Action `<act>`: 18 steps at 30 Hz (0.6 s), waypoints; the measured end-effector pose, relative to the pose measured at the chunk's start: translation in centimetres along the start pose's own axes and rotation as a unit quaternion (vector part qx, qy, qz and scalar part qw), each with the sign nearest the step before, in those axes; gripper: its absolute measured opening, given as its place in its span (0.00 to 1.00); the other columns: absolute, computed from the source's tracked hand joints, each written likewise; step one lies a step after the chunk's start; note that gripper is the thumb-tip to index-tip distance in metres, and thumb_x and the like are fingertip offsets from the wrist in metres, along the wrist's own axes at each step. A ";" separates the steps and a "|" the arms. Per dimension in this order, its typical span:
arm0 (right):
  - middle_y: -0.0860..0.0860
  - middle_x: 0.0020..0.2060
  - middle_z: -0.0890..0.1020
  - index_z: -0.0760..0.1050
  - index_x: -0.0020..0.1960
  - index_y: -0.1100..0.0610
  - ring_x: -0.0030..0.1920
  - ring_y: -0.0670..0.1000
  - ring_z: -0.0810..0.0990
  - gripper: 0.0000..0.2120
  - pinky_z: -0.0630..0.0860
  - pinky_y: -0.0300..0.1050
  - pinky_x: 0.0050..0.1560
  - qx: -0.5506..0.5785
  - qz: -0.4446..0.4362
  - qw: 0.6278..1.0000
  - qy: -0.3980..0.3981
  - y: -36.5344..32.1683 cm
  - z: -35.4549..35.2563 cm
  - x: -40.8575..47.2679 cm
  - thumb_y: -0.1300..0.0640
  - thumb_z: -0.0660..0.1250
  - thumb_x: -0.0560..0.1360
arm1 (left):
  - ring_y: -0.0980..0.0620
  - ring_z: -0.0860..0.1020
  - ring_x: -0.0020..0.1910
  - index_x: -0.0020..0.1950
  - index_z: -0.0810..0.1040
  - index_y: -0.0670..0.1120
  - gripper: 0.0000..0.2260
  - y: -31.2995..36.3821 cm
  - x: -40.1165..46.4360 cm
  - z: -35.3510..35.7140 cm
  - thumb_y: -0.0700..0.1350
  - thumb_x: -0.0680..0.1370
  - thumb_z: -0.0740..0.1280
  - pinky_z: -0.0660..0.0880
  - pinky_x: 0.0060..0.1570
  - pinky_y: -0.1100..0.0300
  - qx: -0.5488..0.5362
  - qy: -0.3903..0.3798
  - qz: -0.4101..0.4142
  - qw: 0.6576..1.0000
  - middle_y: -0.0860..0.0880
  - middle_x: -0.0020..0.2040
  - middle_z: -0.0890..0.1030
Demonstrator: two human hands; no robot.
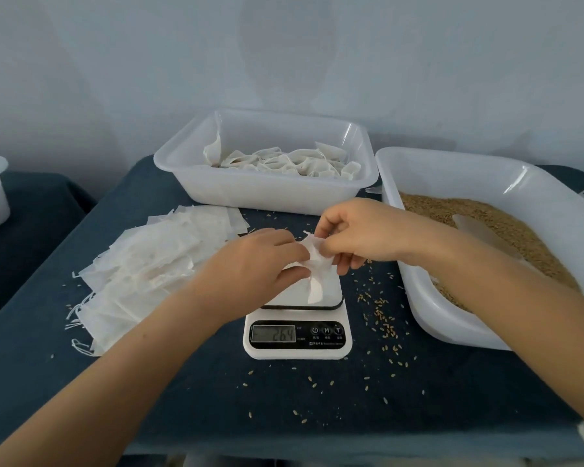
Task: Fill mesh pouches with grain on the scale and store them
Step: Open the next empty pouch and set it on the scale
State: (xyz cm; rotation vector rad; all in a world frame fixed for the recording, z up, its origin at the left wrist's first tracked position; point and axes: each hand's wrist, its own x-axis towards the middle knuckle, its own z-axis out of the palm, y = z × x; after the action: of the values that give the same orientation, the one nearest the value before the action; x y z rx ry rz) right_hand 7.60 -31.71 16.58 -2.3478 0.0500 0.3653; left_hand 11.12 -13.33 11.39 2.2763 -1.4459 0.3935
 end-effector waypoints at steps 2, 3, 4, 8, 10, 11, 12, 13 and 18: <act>0.51 0.37 0.83 0.75 0.46 0.54 0.32 0.44 0.83 0.03 0.75 0.32 0.30 0.004 0.006 1.000 -0.005 0.1 0.2 0.1 0.61 0.66 0.75 | 0.50 0.76 0.39 0.46 0.80 0.42 0.06 0.2 0.1 0.1 0.44 0.75 0.69 0.75 0.38 0.53 -0.040 0.018 -0.025 0.999 0.49 0.41 0.79; 0.52 0.37 0.83 0.75 0.46 0.54 0.32 0.45 0.83 0.04 0.76 0.33 0.30 0.004 0.010 1.000 -0.003 0.3 0.2 0.1 0.62 0.66 0.75 | 0.52 0.75 0.38 0.45 0.79 0.42 0.05 0.3 0.1 0.2 0.44 0.75 0.70 0.75 0.38 0.53 -0.058 0.028 -0.044 0.997 0.50 0.42 0.78; 0.52 0.36 0.83 0.75 0.46 0.54 0.32 0.45 0.83 0.04 0.76 0.33 0.30 0.007 0.015 1.000 0.002 0.4 0.2 0.1 0.63 0.65 0.75 | 0.54 0.74 0.38 0.45 0.78 0.43 0.05 0.2 0.1 0.3 0.44 0.75 0.70 0.74 0.39 0.54 -0.073 0.039 -0.062 0.995 0.51 0.42 0.77; 0.51 0.35 0.82 0.75 0.47 0.55 0.31 0.45 0.83 0.04 0.74 0.33 0.29 0.036 0.022 0.999 0.007 0.9 0.1 -0.2 0.63 0.64 0.76 | 0.56 0.75 0.42 0.44 0.79 0.42 0.02 0.4 0.1 0.6 0.40 0.74 0.70 0.71 0.41 0.71 -0.135 0.084 -0.091 0.983 0.50 0.42 0.79; 0.50 0.36 0.82 0.75 0.48 0.54 0.33 0.45 0.83 0.03 0.75 0.33 0.31 0.042 0.017 0.999 -0.014 1.0 0.2 -0.5 0.61 0.65 0.76 | 0.55 0.76 0.41 0.44 0.80 0.41 0.02 0.6 0.2 0.8 0.39 0.74 0.70 0.70 0.41 0.73 -0.147 0.097 -0.092 0.980 0.49 0.40 0.80; 0.50 0.36 0.83 0.75 0.49 0.53 0.34 0.45 0.84 0.03 0.75 0.33 0.32 0.044 0.012 0.999 -0.022 1.1 0.1 -0.8 0.58 0.65 0.77 | 0.55 0.76 0.41 0.44 0.80 0.41 0.02 0.7 0.2 0.9 0.39 0.74 0.70 0.71 0.40 0.72 -0.145 0.099 -0.091 0.980 0.49 0.39 0.80; 0.49 0.37 0.83 0.76 0.50 0.51 0.36 0.45 0.84 0.03 0.75 0.33 0.33 0.042 0.006 0.999 -0.020 1.2 -0.4 -1.2 0.54 0.66 0.77 | 0.55 0.76 0.40 0.44 0.80 0.41 0.02 0.7 0.1 1.0 0.39 0.73 0.71 0.71 0.40 0.69 -0.141 0.102 -0.090 0.981 0.49 0.39 0.80; 0.48 0.37 0.84 0.76 0.50 0.50 0.37 0.44 0.84 0.05 0.75 0.32 0.33 0.043 0.001 0.999 0.000 1.5 -1.2 -1.6 0.51 0.66 0.77 | 0.55 0.76 0.40 0.44 0.80 0.41 0.02 0.6 0.0 1.1 0.39 0.73 0.71 0.71 0.40 0.68 -0.139 0.105 -0.089 0.981 0.49 0.38 0.80; 0.47 0.36 0.84 0.79 0.47 0.52 0.33 0.42 0.83 0.05 0.74 0.32 0.29 0.019 0.062 0.968 0.244 6.4 -9.6 -4.0 0.52 0.66 0.77 | 0.57 0.76 0.40 0.44 0.80 0.44 0.02 0.5 -0.1 1.2 0.42 0.73 0.69 0.71 0.39 0.67 -0.142 0.122 -0.090 0.978 0.53 0.37 0.80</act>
State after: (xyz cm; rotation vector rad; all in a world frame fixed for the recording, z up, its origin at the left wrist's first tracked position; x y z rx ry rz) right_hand 5.20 -43.24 19.82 -2.3488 0.4360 -0.1617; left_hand 10.64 -14.04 10.41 2.0273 -1.0877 0.3692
